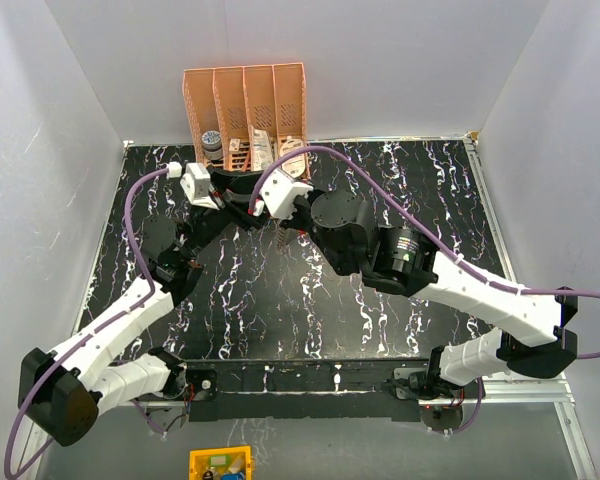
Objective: Remove the keys from the keyring
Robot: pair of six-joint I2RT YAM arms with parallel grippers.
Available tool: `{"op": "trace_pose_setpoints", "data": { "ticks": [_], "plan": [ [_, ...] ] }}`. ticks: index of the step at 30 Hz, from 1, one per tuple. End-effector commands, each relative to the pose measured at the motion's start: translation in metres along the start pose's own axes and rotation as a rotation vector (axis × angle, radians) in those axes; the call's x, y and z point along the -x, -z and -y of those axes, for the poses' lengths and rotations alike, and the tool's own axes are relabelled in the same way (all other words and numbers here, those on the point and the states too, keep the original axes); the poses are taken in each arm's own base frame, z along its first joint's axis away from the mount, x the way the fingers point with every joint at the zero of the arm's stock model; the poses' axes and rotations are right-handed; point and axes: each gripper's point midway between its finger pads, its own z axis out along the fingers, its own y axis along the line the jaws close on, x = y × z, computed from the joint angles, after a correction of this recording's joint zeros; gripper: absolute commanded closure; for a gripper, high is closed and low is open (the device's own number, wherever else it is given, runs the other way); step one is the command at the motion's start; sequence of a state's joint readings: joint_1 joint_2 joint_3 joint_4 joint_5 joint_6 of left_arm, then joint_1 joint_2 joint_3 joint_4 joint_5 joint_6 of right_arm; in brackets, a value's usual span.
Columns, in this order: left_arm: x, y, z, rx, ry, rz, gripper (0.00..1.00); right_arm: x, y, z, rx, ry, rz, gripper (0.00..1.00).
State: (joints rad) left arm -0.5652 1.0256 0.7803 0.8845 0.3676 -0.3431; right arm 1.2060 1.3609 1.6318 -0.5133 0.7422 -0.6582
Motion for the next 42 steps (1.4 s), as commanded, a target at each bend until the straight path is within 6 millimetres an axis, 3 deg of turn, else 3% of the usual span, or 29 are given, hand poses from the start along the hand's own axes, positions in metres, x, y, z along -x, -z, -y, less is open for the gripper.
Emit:
{"op": "trace_pose_setpoints", "data": {
  "ticks": [1,12,28,42],
  "plan": [
    [0.027,-0.009,0.02,-0.093,0.03,0.072,0.52,0.014,0.014,0.031,-0.082,-0.087,0.068,1.0],
    [0.013,-0.016,0.027,-0.168,0.087,0.056,0.55,0.016,0.014,0.032,-0.082,-0.091,0.077,1.0],
    [0.027,-0.022,0.019,-0.132,0.04,0.122,0.59,0.018,0.012,0.031,-0.08,-0.085,0.08,1.0],
    [0.008,-0.027,0.018,-0.158,0.039,0.051,0.65,0.02,0.012,0.033,-0.084,-0.085,0.083,1.0]
  ]
}}
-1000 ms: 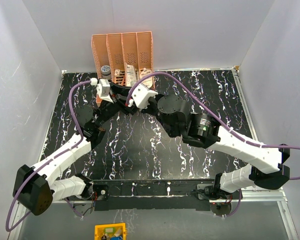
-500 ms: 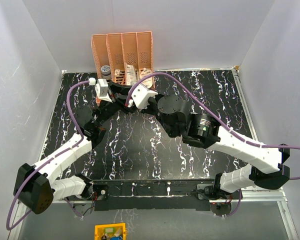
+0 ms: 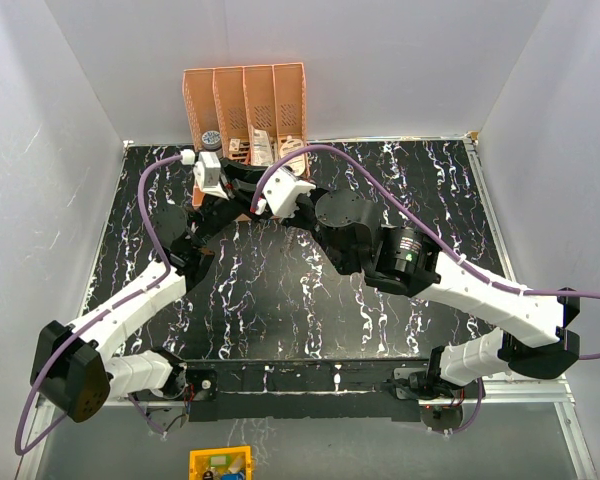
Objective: Remove the keys from the keyring
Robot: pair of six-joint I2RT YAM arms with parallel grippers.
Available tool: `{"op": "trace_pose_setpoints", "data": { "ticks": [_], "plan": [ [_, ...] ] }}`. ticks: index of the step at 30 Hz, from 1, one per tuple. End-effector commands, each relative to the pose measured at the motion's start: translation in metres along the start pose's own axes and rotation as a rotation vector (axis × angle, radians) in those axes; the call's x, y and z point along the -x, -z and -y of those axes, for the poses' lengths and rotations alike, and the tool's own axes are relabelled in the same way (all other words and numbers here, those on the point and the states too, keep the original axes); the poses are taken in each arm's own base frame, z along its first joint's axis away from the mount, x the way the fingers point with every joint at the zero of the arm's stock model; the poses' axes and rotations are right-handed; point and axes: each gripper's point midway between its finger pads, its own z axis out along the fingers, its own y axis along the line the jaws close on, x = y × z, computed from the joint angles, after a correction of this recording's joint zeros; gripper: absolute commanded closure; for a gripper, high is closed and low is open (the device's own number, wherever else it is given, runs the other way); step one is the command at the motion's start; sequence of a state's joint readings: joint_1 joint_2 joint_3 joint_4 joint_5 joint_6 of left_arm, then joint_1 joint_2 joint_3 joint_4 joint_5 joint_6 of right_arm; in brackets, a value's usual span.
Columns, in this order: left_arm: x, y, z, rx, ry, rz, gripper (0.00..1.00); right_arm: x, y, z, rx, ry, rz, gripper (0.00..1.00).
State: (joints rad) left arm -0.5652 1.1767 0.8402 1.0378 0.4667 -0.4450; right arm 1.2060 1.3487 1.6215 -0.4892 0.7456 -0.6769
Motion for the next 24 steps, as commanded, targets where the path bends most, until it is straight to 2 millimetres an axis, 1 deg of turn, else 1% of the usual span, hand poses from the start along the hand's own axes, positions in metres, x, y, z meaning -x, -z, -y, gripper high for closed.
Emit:
{"op": "trace_pose_setpoints", "data": {
  "ticks": [1,6,11,24],
  "plan": [
    [0.014,-0.002,0.01,-0.042,-0.042,0.028,0.66,0.018,0.01,0.028,-0.071,-0.085,0.07,1.0],
    [0.013,0.003,0.007,-0.015,-0.053,0.026,0.66,0.019,0.009,0.029,-0.072,-0.083,0.07,1.0],
    [0.015,0.008,0.009,-0.017,-0.07,0.042,0.64,0.019,0.009,0.028,-0.072,-0.082,0.07,1.0],
    [0.011,0.0,0.012,-0.057,-0.047,0.034,0.65,0.019,0.009,0.027,-0.072,-0.084,0.07,1.0]
  ]
}}
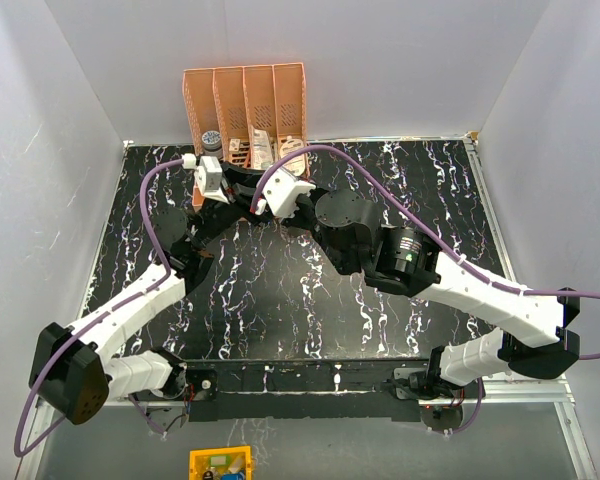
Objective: Remove the keys from the keyring
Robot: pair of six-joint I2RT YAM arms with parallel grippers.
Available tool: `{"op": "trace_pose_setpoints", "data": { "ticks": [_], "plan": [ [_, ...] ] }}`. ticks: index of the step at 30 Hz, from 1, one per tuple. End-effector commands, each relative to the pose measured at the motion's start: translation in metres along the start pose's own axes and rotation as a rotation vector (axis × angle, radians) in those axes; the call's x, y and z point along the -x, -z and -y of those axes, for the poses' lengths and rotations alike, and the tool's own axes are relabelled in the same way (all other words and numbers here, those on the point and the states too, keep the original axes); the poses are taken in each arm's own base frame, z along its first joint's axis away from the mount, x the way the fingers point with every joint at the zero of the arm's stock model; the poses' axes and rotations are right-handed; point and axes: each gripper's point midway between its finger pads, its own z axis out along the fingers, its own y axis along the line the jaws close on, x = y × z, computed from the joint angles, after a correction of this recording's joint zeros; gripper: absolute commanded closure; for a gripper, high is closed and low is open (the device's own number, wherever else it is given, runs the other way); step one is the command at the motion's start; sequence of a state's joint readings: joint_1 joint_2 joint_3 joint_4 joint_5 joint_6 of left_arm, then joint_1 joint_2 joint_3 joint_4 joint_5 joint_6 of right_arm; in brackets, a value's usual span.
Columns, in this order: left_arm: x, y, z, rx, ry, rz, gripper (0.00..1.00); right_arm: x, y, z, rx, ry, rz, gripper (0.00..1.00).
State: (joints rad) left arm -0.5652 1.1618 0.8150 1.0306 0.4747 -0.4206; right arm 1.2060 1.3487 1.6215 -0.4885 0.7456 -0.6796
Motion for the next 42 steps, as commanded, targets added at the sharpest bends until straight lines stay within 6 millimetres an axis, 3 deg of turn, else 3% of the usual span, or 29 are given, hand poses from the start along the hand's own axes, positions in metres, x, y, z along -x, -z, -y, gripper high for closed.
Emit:
{"op": "trace_pose_setpoints", "data": {
  "ticks": [1,28,37,42],
  "plan": [
    [0.018,-0.006,0.012,-0.06,-0.03,0.052,0.64,0.018,0.008,0.027,-0.071,-0.086,0.069,1.0],
    [0.022,-0.013,0.016,-0.105,0.006,0.085,0.67,0.021,0.006,0.024,-0.063,-0.087,0.077,1.0],
    [0.019,-0.016,0.018,-0.126,0.017,0.073,0.76,0.02,0.006,0.023,-0.061,-0.09,0.078,1.0],
    [0.02,-0.018,0.02,-0.143,0.012,0.071,0.89,0.02,0.007,0.024,-0.063,-0.096,0.078,1.0]
  ]
}}
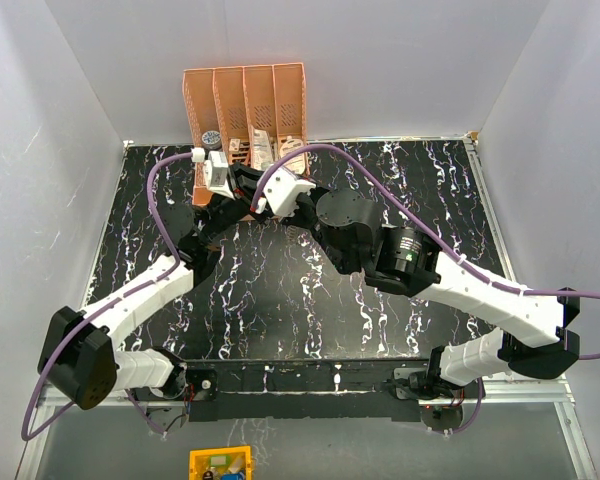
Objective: Remove the keys from the keyring
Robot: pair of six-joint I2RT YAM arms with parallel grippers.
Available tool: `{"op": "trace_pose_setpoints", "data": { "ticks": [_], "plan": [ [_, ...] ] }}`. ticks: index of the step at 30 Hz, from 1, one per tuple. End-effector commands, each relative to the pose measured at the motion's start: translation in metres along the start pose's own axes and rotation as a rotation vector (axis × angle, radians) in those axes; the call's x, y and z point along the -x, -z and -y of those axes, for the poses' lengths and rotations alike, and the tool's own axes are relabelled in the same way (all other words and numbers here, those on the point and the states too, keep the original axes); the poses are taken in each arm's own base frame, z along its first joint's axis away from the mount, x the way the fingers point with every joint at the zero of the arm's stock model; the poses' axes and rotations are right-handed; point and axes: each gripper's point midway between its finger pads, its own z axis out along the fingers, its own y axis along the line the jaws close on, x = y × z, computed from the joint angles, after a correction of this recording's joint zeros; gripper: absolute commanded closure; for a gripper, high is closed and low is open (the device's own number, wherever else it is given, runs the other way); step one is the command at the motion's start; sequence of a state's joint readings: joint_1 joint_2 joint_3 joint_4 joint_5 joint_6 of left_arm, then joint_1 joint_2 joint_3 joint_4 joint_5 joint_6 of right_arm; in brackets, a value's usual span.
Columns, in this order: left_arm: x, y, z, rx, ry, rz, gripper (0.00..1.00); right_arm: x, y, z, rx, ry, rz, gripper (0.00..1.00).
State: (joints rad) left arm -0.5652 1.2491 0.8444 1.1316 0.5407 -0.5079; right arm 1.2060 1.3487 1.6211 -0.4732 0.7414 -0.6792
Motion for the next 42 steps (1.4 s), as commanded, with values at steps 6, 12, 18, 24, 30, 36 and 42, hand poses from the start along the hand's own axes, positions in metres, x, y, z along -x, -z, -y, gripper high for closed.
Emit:
{"op": "trace_pose_setpoints", "data": {
  "ticks": [6,12,18,24,30,36,42],
  "plan": [
    [0.026,-0.008,0.013,-0.061,-0.056,0.068,1.0,0.018,0.007,0.022,-0.058,-0.091,0.07,1.0],
    [0.033,-0.001,0.011,-0.017,-0.086,0.099,1.0,0.017,0.007,0.022,-0.058,-0.091,0.07,1.0],
    [0.045,0.004,0.006,0.032,-0.104,0.163,1.0,0.016,0.01,0.024,-0.061,-0.103,0.072,1.0],
    [0.049,0.0,0.008,0.018,-0.097,0.175,1.0,0.015,0.01,0.024,-0.059,-0.105,0.068,1.0],
    [0.048,0.001,0.008,0.014,-0.096,0.183,1.0,0.017,0.012,0.027,-0.062,-0.115,0.081,1.0],
    [0.04,-0.001,0.01,-0.011,-0.085,0.146,1.0,0.022,0.011,0.03,-0.069,-0.108,0.088,1.0],
    [0.038,0.004,0.013,-0.011,-0.106,0.134,1.0,0.03,0.007,0.028,-0.05,-0.109,0.087,1.0]
  ]
}}
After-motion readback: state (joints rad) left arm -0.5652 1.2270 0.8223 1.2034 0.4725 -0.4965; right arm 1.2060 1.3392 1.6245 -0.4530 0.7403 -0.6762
